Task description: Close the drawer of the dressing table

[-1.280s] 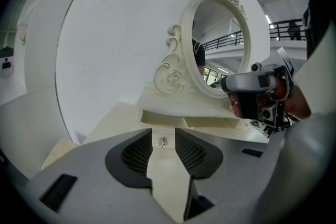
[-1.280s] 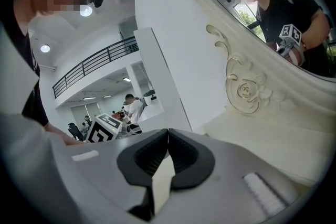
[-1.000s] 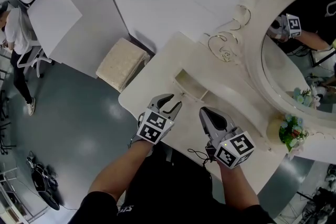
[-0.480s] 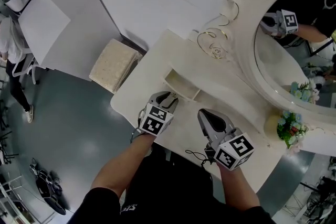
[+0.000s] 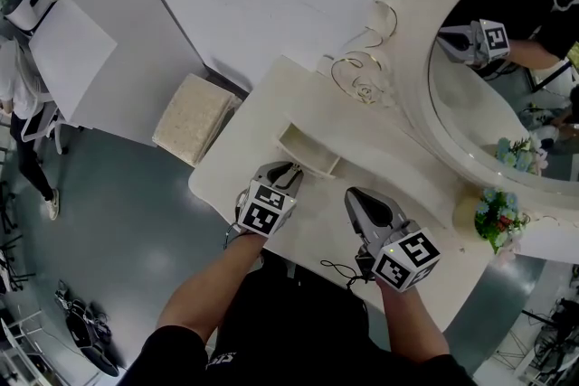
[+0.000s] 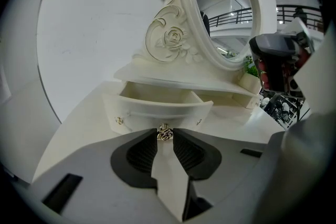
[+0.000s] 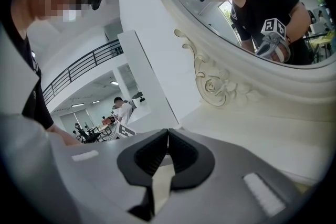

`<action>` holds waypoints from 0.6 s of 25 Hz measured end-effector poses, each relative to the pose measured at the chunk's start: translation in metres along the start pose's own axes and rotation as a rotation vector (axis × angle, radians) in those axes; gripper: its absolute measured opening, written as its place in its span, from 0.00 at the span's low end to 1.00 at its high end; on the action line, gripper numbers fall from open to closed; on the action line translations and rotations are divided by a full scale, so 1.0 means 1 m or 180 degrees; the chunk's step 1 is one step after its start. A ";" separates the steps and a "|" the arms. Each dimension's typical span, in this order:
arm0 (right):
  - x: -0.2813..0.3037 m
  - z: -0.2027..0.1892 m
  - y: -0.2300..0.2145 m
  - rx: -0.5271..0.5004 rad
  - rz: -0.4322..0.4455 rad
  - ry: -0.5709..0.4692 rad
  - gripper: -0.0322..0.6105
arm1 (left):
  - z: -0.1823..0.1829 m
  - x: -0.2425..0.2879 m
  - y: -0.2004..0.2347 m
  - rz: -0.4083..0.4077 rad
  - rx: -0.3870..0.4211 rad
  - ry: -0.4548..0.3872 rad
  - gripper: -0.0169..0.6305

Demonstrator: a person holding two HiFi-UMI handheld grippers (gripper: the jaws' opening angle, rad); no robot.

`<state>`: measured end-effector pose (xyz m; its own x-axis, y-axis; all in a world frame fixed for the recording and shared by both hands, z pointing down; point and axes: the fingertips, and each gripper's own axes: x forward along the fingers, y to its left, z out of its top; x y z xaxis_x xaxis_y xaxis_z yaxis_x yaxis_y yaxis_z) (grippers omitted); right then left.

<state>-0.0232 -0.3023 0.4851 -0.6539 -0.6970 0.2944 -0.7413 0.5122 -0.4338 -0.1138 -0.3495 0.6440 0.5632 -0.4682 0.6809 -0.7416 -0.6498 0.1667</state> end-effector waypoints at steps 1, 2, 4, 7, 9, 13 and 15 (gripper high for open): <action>0.000 0.000 0.000 0.0008 0.0006 -0.0003 0.07 | 0.002 -0.001 0.000 -0.0001 0.0002 -0.0008 0.18; 0.000 0.000 0.000 0.0018 0.0010 -0.0008 0.07 | 0.004 -0.002 0.000 -0.0002 0.0004 -0.0019 0.18; 0.000 0.000 0.000 0.0031 0.0014 -0.0012 0.07 | 0.008 -0.004 0.000 -0.0003 0.0006 -0.0036 0.18; -0.002 -0.001 -0.001 0.0049 0.0012 -0.0011 0.07 | 0.011 -0.005 0.000 -0.0004 0.0009 -0.0035 0.18; -0.002 -0.001 -0.002 0.0057 0.0011 -0.0013 0.07 | 0.014 -0.004 0.001 -0.0008 0.0025 -0.0026 0.18; -0.002 -0.003 -0.005 0.0072 0.0014 -0.0011 0.07 | 0.019 0.003 0.003 -0.0025 0.0043 -0.0016 0.18; -0.003 -0.004 -0.007 0.0087 0.0010 -0.0012 0.07 | 0.021 0.007 0.003 -0.0039 0.0044 -0.0013 0.18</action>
<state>-0.0172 -0.3021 0.4904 -0.6555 -0.6974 0.2899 -0.7349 0.5004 -0.4578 -0.1045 -0.3671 0.6343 0.5738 -0.4625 0.6759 -0.7295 -0.6637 0.1651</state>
